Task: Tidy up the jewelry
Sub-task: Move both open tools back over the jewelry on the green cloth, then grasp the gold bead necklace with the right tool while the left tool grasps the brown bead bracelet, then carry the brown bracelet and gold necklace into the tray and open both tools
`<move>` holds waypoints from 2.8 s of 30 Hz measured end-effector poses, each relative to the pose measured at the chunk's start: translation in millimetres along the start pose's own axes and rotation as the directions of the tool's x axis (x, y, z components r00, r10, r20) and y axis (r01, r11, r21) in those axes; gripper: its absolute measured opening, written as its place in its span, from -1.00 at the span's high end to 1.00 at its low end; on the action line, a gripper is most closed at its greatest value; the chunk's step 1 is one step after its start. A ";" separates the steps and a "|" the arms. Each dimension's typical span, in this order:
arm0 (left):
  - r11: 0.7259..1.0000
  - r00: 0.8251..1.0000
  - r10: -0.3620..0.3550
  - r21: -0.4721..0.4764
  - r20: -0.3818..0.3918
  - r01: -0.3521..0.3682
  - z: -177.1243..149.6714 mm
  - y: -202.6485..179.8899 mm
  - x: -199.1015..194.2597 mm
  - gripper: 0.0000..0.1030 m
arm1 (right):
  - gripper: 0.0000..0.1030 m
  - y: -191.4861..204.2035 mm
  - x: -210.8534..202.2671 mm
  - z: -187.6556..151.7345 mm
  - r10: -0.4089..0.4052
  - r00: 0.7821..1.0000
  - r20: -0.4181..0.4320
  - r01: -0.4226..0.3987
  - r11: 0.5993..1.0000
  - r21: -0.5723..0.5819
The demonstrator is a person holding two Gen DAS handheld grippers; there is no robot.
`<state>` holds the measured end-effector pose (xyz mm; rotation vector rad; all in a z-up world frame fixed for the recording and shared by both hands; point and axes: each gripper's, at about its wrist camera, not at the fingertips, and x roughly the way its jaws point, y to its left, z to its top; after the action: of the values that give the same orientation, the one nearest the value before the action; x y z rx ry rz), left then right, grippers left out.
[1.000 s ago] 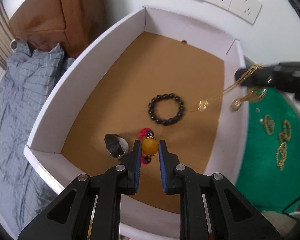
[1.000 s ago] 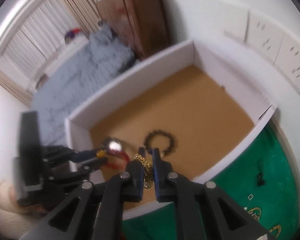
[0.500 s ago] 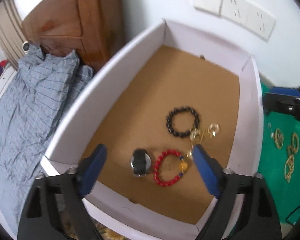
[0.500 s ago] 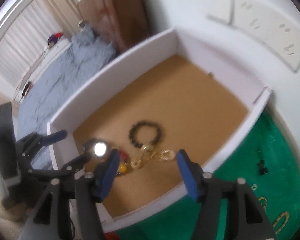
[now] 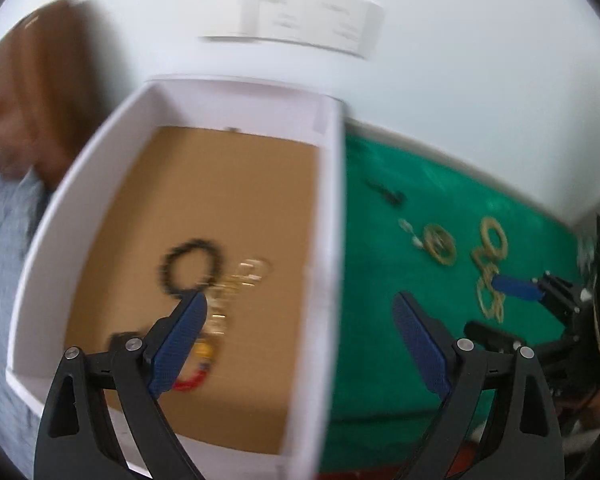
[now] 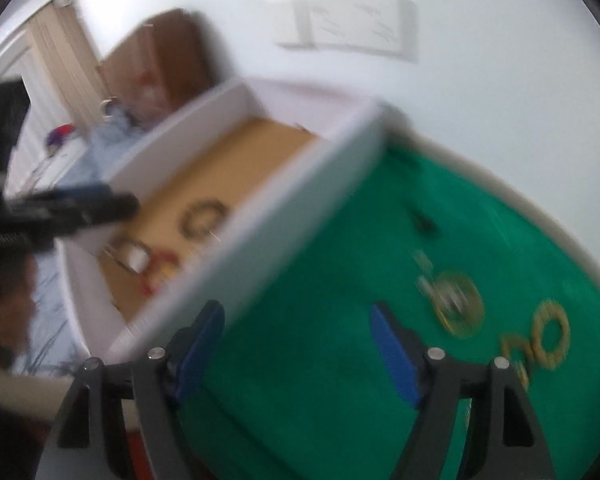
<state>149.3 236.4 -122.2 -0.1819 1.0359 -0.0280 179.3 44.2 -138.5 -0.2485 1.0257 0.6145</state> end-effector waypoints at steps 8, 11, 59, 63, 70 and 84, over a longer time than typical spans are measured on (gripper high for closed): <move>0.991 0.997 -0.019 0.132 -0.081 0.030 0.7 -110.6 36.4 -0.97 | -0.49 -115.9 -34.9 -38.4 -0.178 0.983 0.034 0.172 0.975 0.138; 0.988 0.996 -0.011 0.151 -0.083 0.024 6.4 -137.3 55.6 -0.97 | -0.49 -157.4 -42.8 -52.0 -0.201 0.979 0.029 0.192 0.962 0.195; 0.949 0.981 0.014 0.311 -0.194 0.048 14.3 -305.0 227.8 -0.31 | 0.84 -251.4 -67.0 -101.5 -0.152 0.988 0.030 0.132 0.925 0.356; 0.942 0.987 0.023 0.334 -0.157 0.031 9.4 -310.0 229.8 -0.08 | 0.84 -249.6 -69.5 -105.4 -0.155 0.987 0.038 0.132 0.924 0.358; 0.949 0.982 -0.049 0.299 -0.183 0.103 10.8 -300.1 206.2 0.82 | 0.84 -246.6 -83.1 -101.4 -0.132 0.989 0.074 0.097 0.928 0.359; 0.978 0.982 -0.190 0.084 -0.019 0.191 47.9 -209.9 20.0 0.82 | 0.84 -202.6 -149.7 -28.1 0.008 0.978 0.210 -0.059 0.970 0.235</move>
<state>213.7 34.1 -81.2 -0.2033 1.0228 -0.2473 222.2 -186.2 -42.2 0.0466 0.8930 0.5285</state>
